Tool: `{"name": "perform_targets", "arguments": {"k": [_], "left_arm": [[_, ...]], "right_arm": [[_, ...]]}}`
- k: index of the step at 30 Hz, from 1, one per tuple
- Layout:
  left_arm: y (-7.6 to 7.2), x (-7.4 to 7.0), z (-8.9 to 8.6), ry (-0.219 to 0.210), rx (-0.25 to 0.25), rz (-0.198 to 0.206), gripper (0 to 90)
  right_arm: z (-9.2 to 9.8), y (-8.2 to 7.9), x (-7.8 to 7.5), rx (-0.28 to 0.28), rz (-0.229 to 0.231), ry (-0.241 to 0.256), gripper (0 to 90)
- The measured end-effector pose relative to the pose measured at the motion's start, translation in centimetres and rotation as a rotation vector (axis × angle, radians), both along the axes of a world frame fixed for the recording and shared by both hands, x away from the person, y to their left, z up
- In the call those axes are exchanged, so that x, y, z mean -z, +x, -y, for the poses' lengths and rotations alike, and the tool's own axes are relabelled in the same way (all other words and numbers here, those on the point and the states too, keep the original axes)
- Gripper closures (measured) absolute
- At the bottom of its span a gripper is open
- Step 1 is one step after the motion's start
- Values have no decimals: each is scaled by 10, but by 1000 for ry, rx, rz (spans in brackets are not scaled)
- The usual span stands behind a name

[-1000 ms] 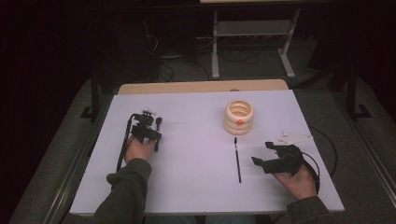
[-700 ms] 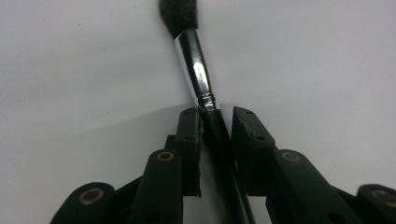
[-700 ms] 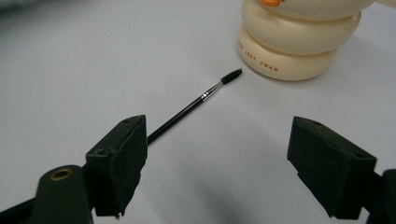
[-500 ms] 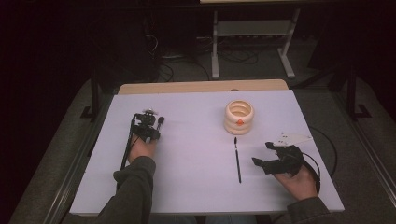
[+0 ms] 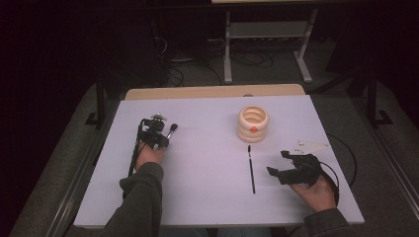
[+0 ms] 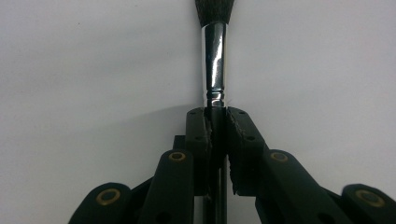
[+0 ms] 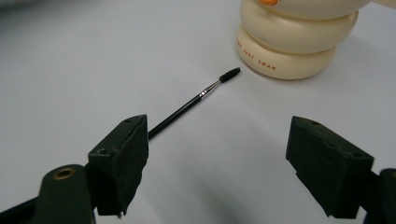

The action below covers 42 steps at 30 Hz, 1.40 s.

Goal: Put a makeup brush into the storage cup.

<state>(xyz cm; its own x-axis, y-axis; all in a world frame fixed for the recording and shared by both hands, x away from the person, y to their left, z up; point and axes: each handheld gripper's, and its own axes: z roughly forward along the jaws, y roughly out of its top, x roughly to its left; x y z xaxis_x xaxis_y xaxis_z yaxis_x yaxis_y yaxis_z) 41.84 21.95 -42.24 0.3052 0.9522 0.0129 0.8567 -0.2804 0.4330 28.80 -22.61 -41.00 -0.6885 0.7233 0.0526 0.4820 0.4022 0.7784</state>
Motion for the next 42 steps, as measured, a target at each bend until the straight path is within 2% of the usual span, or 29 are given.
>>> {"name": "perform_targets", "arguments": {"k": [1, 3, 6, 15, 25, 33, 35, 37, 39, 41, 42], "left_arm": [[0, 0, 0, 9, 5, 4, 793], [0, 0, -3, -10, 8, -2, 793], [0, 0, -7, -13, 10, -6, 793], [-1, -6, -16, -11, 44, 9, 793], [-5, -10, -26, -8, 138, 8, 793], [-5, -16, -28, -10, 192, -14, 793], [-5, -18, -28, -21, 219, -25, 793], [-5, -19, -28, -13, 236, -29, 793], [-6, -20, -27, -16, 267, -23, 793], [-8, -20, -26, 15, 283, 0, 793], [-9, -21, -27, 14, 300, -2, 793]], "right_arm": [[0, 0, 0, 1, -2, 1, 204], [0, 0, 0, 0, -2, 0, 204], [0, 0, 0, -2, -1, -2, 204], [0, 0, 0, -1, -2, 0, 204], [-1, -1, -1, -3, 6, -1, 205], [0, -1, -1, -2, 14, -2, 206], [0, -1, -2, 0, 12, -1, 206], [0, -1, -2, 2, 15, -1, 206], [0, -1, -3, 1, 19, 3, 205], [0, -2, -3, 1, 20, 1, 202], [1, -1, -3, 2, 22, 0, 202]]}}
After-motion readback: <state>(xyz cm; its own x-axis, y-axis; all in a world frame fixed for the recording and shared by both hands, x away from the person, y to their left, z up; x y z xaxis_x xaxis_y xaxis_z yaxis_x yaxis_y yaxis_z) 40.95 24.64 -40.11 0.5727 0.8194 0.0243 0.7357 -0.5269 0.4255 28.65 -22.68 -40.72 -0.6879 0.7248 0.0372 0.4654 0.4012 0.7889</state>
